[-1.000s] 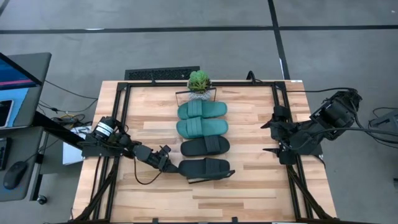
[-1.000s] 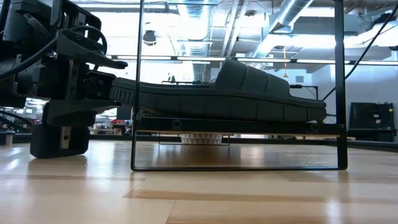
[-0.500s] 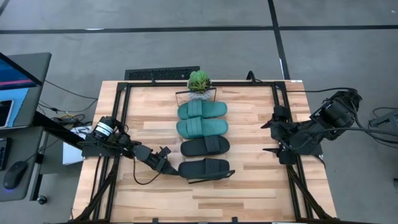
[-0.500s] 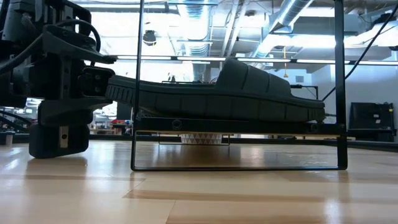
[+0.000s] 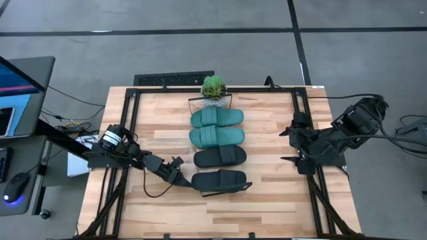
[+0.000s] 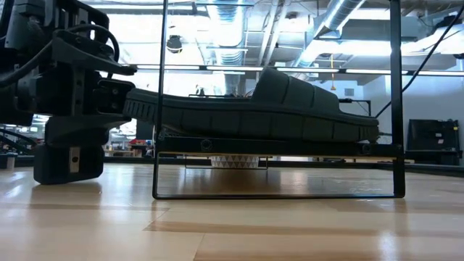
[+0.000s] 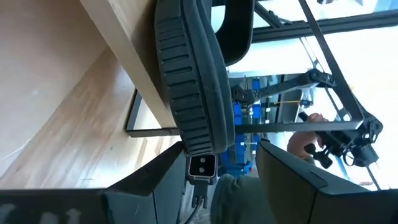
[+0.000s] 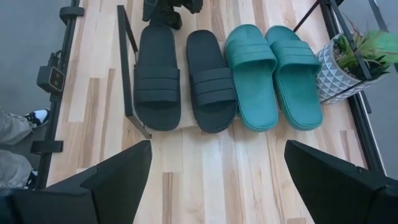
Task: Pick and place slides into the shelf
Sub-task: Put the black slides on the shelf
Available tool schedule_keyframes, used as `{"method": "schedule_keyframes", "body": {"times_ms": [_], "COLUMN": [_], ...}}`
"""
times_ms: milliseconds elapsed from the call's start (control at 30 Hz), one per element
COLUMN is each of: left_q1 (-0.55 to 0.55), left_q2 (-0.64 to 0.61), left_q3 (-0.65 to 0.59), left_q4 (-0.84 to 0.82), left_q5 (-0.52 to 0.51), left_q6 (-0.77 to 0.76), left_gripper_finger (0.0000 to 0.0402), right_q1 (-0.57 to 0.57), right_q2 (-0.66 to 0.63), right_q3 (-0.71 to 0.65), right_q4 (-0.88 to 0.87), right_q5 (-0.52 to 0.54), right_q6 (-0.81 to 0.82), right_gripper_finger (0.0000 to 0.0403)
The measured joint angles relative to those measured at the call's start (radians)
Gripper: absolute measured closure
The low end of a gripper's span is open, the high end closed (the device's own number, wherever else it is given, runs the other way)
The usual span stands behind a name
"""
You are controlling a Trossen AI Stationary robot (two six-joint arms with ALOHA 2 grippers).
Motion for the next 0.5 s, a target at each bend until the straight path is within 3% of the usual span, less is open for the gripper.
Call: {"method": "schedule_keyframes", "body": {"times_ms": [500], "left_q1": [0.000], "left_q2": [0.000], "left_q3": [0.000], "left_q4": [-0.001], "left_q5": [0.032], "left_q6": [-0.025], "left_gripper_finger": [0.0219], "right_q1": [0.000], "right_q2": [0.000], "right_q3": [0.000], "right_q4": [0.000], "right_q5": [0.000], "right_q6": [0.001], "right_gripper_finger": [0.0044]}}
